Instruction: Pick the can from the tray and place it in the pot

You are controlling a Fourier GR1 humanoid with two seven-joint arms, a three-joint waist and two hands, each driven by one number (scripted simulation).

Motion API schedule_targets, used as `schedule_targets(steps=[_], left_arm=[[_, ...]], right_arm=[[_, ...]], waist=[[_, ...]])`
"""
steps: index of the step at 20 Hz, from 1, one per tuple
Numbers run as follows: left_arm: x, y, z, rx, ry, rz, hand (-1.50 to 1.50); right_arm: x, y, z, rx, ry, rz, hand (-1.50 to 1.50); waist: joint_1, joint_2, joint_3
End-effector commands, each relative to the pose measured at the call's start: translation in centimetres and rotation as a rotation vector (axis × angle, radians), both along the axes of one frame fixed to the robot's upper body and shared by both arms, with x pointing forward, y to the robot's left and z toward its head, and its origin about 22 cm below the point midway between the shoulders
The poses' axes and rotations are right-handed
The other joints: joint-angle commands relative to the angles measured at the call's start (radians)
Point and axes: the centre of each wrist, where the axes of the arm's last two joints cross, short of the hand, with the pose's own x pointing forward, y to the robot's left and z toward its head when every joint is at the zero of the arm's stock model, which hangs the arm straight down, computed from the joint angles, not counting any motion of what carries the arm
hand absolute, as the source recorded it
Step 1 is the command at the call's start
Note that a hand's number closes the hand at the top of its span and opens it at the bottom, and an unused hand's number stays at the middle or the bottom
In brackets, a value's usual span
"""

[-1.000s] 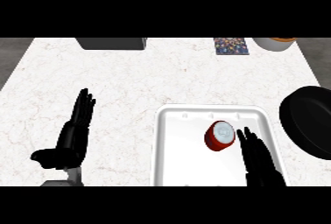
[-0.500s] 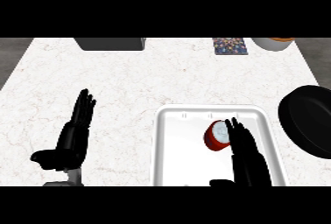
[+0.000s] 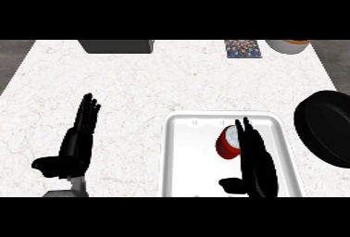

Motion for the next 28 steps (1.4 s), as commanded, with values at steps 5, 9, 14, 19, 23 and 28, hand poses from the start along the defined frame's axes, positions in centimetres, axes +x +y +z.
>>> schedule_targets(steps=[5, 9, 14, 19, 23, 28], left_arm=[[0.2, 1.0, -0.9, 0.007, 0.006, 0.004, 0.00], [0.7, -0.2, 1.0, -0.006, 0.013, -0.010, 0.00], [-0.6, -1.1, 0.7, 0.015, 0.013, 0.014, 0.00], [-0.2, 2.0, 0.6, 0.012, -0.007, 0.000, 0.00], [-0.5, -0.4, 0.4, 0.021, 0.005, -0.004, 0.00], [-0.6, 1.1, 0.6, -0.004, 0.022, 0.002, 0.00]], right_arm=[[2.2, 0.9, 0.1, -0.110, -0.130, 0.029, 1.50], [2.1, -0.5, -0.4, -0.110, -0.195, 0.020, 1.50], [0.6, 1.2, -0.1, -0.124, -0.228, 0.032, 1.50], [-0.6, 0.8, -0.1, -0.154, -0.346, -0.014, 1.50], [-1.7, 0.3, 0.4, -0.231, -0.078, 0.362, 1.50], [-3.5, 0.0, 5.4, -0.242, -0.066, 0.567, 1.50]], waist=[[0.001, 0.002, 0.001], [0.000, 0.002, 0.001], [-0.001, 0.001, 0.001], [-0.003, 0.001, 0.001], [0.008, 0.001, 0.001], [-0.003, -0.001, 0.000]])
